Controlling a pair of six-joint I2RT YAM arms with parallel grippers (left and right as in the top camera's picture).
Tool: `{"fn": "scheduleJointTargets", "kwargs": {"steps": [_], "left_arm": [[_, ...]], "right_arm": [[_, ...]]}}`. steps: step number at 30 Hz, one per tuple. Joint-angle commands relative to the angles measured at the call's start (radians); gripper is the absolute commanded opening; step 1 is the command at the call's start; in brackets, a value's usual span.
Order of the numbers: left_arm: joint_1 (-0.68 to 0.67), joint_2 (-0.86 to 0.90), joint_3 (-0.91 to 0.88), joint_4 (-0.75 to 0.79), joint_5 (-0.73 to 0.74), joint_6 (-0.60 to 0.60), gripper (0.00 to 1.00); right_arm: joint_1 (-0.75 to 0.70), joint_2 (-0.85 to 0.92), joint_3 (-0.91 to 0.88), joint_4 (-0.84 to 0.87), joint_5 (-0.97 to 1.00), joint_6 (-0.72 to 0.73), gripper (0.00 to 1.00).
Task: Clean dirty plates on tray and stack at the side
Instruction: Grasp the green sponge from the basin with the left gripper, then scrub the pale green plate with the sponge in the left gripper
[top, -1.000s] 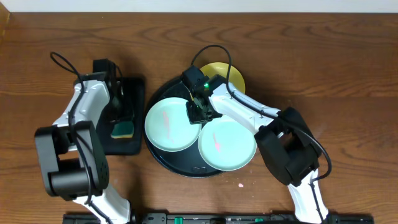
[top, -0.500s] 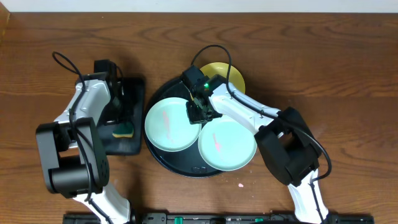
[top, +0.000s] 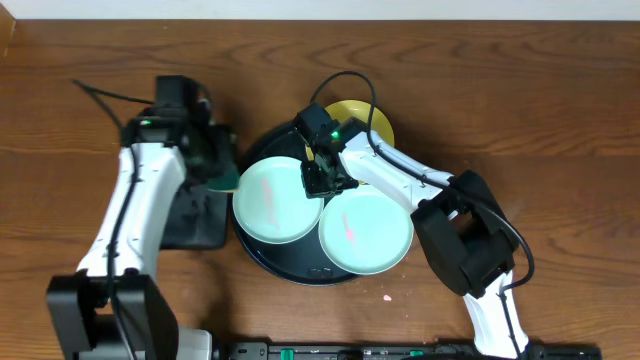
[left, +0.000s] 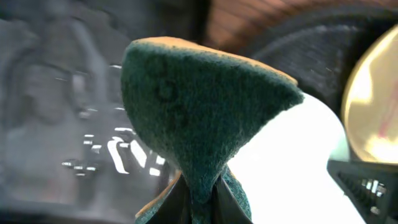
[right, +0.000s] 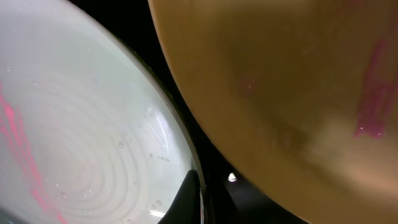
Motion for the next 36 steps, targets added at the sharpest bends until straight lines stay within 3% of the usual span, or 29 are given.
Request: {"fn": "scheduleJointTargets", "kwargs": {"steps": [1, 5, 12, 18, 21, 23, 26, 29, 36], "left_arm": [[-0.099, 0.062, -0.011, -0.002, -0.001, -0.100, 0.07], [-0.153, 0.175, -0.024, -0.002, -0.051, -0.178, 0.08], [-0.157, 0.313, -0.024, 0.021, 0.003, -0.181, 0.07], [-0.212, 0.320, -0.024, -0.007, 0.272, 0.023, 0.07], [-0.238, 0.320, -0.024, -0.023, 0.275, 0.042, 0.07], [-0.252, 0.320, -0.024, -0.021, 0.237, 0.033, 0.08], [-0.254, 0.320, -0.024, -0.046, -0.075, -0.219, 0.07], [-0.254, 0.320, -0.022, -0.080, -0.256, -0.343, 0.07], [-0.254, 0.315, -0.016, -0.087, -0.342, -0.369, 0.07]], "right_arm": [[-0.001, 0.024, -0.008, 0.004, 0.002, 0.000, 0.01], [-0.001, 0.024, -0.008, 0.001, 0.002, 0.000, 0.01], [-0.001, 0.024, -0.008, 0.001, 0.002, 0.000, 0.01], [-0.001, 0.024, -0.008, 0.001, 0.002, 0.000, 0.01], [-0.001, 0.024, -0.008, 0.002, 0.002, 0.000, 0.01], [-0.001, 0.024, -0.008, 0.002, 0.002, 0.000, 0.01], [-0.001, 0.024, -0.008, 0.002, 0.002, 0.000, 0.01], [-0.002, 0.024, -0.008, 0.002, 0.002, 0.000, 0.01], [-0.001, 0.024, -0.008, 0.002, 0.002, 0.000, 0.01]]}}
